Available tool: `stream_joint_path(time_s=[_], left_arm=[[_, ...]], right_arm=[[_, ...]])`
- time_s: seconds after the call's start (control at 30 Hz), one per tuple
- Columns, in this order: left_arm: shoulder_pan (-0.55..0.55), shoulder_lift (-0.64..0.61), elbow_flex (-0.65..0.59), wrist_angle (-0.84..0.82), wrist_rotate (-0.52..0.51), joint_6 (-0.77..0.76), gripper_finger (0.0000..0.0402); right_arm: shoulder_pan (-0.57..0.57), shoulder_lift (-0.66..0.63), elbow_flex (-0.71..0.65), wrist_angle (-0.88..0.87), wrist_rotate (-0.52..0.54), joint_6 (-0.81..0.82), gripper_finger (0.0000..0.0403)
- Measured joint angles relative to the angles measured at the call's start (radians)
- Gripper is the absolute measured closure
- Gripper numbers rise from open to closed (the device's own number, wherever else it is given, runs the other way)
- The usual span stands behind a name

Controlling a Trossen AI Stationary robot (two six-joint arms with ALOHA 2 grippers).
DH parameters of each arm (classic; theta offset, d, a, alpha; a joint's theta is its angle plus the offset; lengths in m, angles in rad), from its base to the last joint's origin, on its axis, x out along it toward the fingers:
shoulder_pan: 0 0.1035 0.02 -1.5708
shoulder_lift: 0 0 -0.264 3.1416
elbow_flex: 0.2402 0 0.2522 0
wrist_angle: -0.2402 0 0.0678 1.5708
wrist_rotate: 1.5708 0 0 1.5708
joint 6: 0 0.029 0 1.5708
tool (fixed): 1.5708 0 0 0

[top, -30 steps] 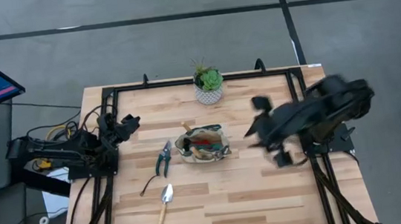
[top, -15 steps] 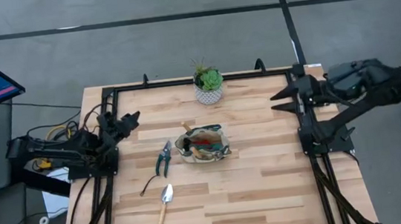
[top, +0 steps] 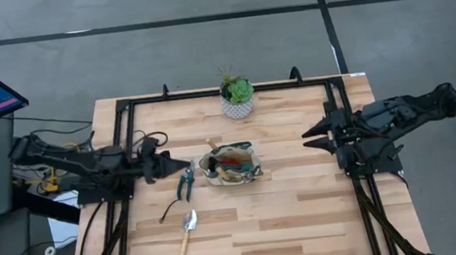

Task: Pick & Place Garden tools in Gardening bag
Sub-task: Put the trowel into the gardening bag

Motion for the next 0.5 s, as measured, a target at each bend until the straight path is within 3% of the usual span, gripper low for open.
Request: stream_joint_path(time_s=[0.1,0.23,0.4,0.5], left_arm=[[-0.077,0.084,0.163,-0.217,-0.084,0.017,0.04],[-0.149,0.188,0.318,-0.485,-0.187,-0.089,0.04],[-0.232,0.317,0.383,-0.671,-0.216,-0.345,0.04],[-0.284,0.398,0.383,-0.713,-0.173,-0.496,0.04]], right_arm=[[0.016,-0.001,0.0,0.002,0.001,0.0,0.0287],[0.022,0.0,0.0,-0.011,0.0,0.002,0.0287],[0.021,0.0,0.0,-0.012,0.001,0.002,0.0287],[0.021,0.0,0.0,-0.012,0.0,0.003,0.0287]])
